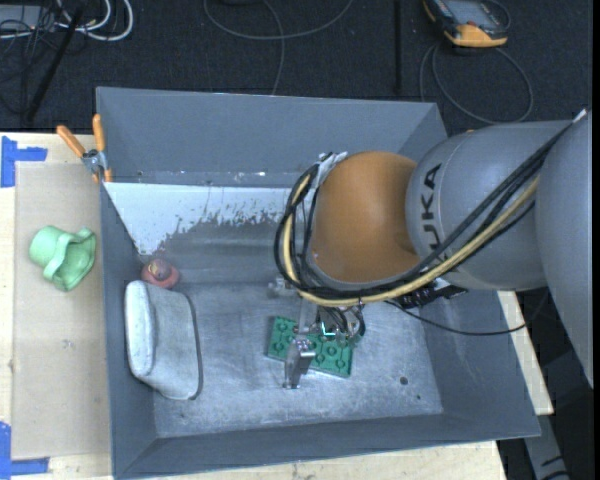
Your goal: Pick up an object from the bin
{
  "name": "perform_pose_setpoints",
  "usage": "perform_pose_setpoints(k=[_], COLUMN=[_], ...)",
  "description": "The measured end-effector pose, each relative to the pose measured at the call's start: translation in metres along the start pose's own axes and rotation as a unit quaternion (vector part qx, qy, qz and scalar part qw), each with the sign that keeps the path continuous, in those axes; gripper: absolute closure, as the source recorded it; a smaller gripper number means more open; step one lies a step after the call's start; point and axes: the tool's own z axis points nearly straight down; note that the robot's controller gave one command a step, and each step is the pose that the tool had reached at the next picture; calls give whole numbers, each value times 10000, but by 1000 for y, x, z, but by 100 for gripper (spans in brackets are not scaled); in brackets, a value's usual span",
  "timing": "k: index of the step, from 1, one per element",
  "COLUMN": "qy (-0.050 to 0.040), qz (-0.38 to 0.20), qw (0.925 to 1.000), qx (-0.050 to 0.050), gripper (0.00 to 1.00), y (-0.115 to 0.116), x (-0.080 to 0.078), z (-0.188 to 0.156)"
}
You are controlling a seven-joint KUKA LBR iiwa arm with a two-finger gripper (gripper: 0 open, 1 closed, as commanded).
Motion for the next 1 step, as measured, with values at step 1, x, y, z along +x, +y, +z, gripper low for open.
perform_pose_setpoints(k=[1], qy=[-70], qz=[227], qw=[9997], qx=[-11], gripper=[0], y=[-44], x=[-26], z=[73])
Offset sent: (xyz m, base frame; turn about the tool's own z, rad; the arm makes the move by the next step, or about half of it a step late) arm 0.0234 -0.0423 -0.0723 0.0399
